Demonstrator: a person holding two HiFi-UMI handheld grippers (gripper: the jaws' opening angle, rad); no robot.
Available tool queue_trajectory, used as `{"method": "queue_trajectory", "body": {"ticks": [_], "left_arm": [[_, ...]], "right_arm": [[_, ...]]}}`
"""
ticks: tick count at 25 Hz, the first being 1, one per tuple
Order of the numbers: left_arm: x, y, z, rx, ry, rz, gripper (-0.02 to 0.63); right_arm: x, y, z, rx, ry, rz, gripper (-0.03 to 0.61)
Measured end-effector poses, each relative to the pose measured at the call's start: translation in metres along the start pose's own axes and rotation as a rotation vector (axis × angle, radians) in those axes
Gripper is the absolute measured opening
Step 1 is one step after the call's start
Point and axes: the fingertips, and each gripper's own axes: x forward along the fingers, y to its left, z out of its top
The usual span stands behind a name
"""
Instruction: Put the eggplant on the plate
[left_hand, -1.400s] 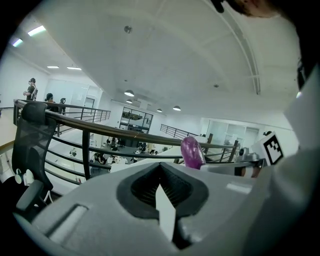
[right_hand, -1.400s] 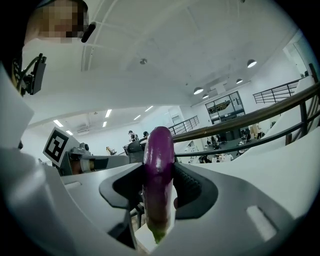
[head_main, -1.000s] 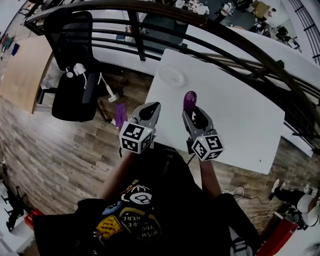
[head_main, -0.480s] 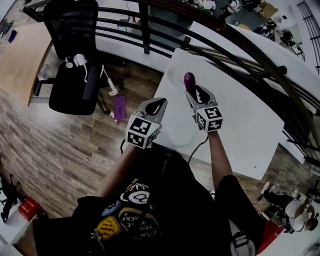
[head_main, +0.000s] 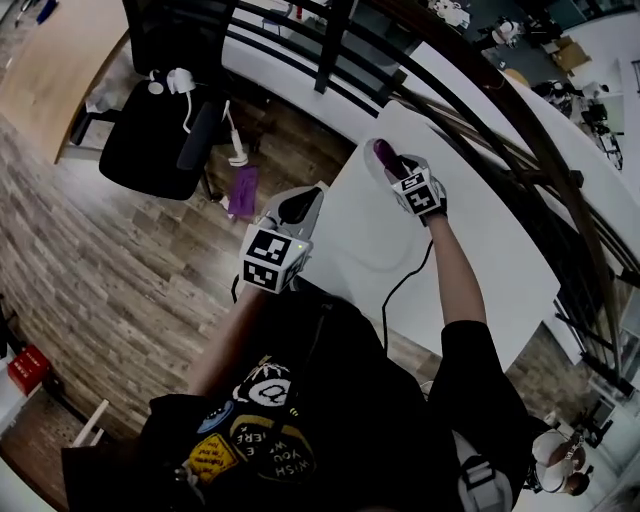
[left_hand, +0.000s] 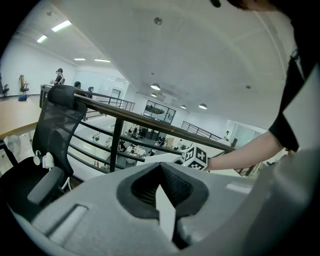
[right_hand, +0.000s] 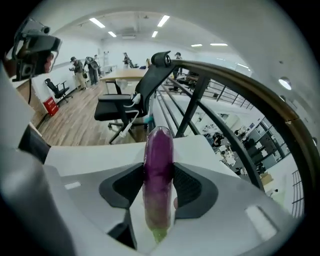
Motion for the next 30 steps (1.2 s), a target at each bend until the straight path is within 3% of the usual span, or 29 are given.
{"method": "queue_trajectory", "body": {"ticks": [6, 15, 16, 21, 30], "left_arm": [[-0.008, 0.023, -0.009, -0.061, 0.005, 0.048, 0.003], [-0.003, 0.025, -0.016, -0.064, 0.025, 0.028, 0.003], [-0.003, 0.022, -0.016, -0.068, 0.027, 0.016, 0.003], [-0.007, 0.015, -0.016, -0.053, 0.035, -0.021, 0.005], [-0.005, -0.018, 0.015, 0.034, -0.001, -0.12, 0.003]], "right_arm": [[0.037, -0.001, -0.014, -0.065, 0.102, 0.013, 0.19], [0.043, 0.0, -0.01, -0.067, 0.06, 0.003, 0.211], [0.039, 0.0, -0.009, -0.061, 0.039, 0.002, 0.242], [0.001, 0.0, -0.002, 0.046, -0.095, -0.049, 0.245], [-0.161, 0.031, 0.02, 0.353, -0.533, -0.286, 0.17]]}}
